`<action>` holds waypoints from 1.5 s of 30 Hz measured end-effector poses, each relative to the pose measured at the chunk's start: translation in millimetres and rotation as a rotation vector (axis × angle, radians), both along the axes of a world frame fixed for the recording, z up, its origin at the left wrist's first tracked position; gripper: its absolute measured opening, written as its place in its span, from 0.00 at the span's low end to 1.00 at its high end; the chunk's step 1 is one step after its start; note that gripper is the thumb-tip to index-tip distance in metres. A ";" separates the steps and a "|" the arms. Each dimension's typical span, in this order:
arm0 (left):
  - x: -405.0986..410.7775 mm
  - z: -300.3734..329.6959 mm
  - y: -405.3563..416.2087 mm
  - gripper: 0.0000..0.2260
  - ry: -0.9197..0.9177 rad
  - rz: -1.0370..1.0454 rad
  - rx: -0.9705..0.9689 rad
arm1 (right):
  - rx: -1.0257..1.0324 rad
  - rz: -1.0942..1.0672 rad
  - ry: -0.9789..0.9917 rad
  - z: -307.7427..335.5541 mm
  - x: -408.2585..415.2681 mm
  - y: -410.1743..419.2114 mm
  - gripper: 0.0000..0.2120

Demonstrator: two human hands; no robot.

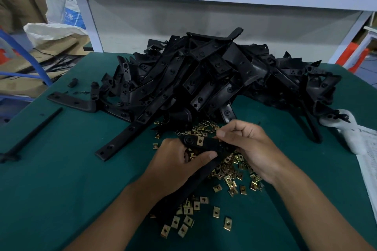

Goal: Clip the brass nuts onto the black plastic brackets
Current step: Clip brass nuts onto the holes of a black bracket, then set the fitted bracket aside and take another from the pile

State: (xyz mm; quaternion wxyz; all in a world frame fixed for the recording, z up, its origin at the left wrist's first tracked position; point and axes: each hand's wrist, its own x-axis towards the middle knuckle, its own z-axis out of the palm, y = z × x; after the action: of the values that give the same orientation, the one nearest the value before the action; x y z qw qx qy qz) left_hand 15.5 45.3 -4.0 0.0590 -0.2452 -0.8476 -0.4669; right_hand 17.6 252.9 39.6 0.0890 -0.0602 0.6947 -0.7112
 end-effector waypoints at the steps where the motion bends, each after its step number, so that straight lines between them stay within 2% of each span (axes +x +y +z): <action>1: -0.3 -0.6 -0.3 0.06 0.004 0.004 0.000 | -0.007 -0.008 0.002 -0.7 -0.1 -0.9 0.06; 5: -0.1 0.9 -1.2 0.10 -0.024 0.007 0.023 | -0.011 -0.034 0.008 -4.7 1.5 -5.2 0.08; 7: 0.6 1.6 -1.5 0.06 -0.032 0.021 0.024 | -0.012 -0.034 0.016 -6.2 1.9 -7.0 0.09; 9: 1.2 3.4 -1.1 0.02 -0.060 0.032 0.048 | 0.001 -0.051 0.036 -7.3 1.3 -6.8 0.15; 10: 1.4 3.9 -0.9 0.04 -0.077 0.031 0.072 | 0.017 -0.055 0.048 -6.9 1.0 -6.4 0.18; 12: 1.4 5.6 -1.7 0.09 -0.104 0.036 0.134 | 0.042 -0.037 0.082 -5.4 1.2 -5.0 0.17; 14: 0.6 7.6 -3.0 0.08 -0.099 0.063 0.184 | 0.065 0.010 0.123 -3.1 2.5 -5.5 0.13; 16: 0.0 10.6 -2.3 0.07 -0.115 0.079 0.258 | 0.079 0.038 0.174 -3.2 3.4 -7.2 0.13; 19: 0.3 13.5 -1.4 0.16 -0.177 0.046 0.463 | 0.099 0.028 0.252 1.4 4.4 -6.3 0.15; 22: 6.2 24.3 -0.6 0.13 -0.110 0.065 0.547 | 0.117 -0.003 0.273 14.6 10.6 2.3 0.14; 26: 20.5 42.4 13.2 0.10 -0.037 0.029 0.469 | 0.237 -0.071 0.310 29.9 43.5 29.3 0.13; 31: 54.3 65.2 86.1 0.10 -0.039 -0.302 0.308 | 0.365 -0.356 0.374 46.4 141.2 94.8 0.12; 35: 101.7 69.1 170.6 0.13 0.038 -0.532 0.174 | 0.478 -0.628 0.323 53.1 244.5 147.8 0.12; 39: 163.7 62.7 245.4 0.12 0.111 -0.716 0.111 | 0.577 -0.848 0.222 53.7 345.7 186.1 0.13; 45: 225.5 54.8 312.0 0.11 0.164 -0.880 0.059 | 0.748 -1.064 0.117 51.0 431.0 208.7 0.12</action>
State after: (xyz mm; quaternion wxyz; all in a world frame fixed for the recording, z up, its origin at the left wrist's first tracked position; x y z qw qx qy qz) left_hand 241.0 357.3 50.8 -0.0711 -0.6168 -0.6416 -0.4504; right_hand 448.6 461.6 90.5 -0.2982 0.2880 0.8340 -0.3642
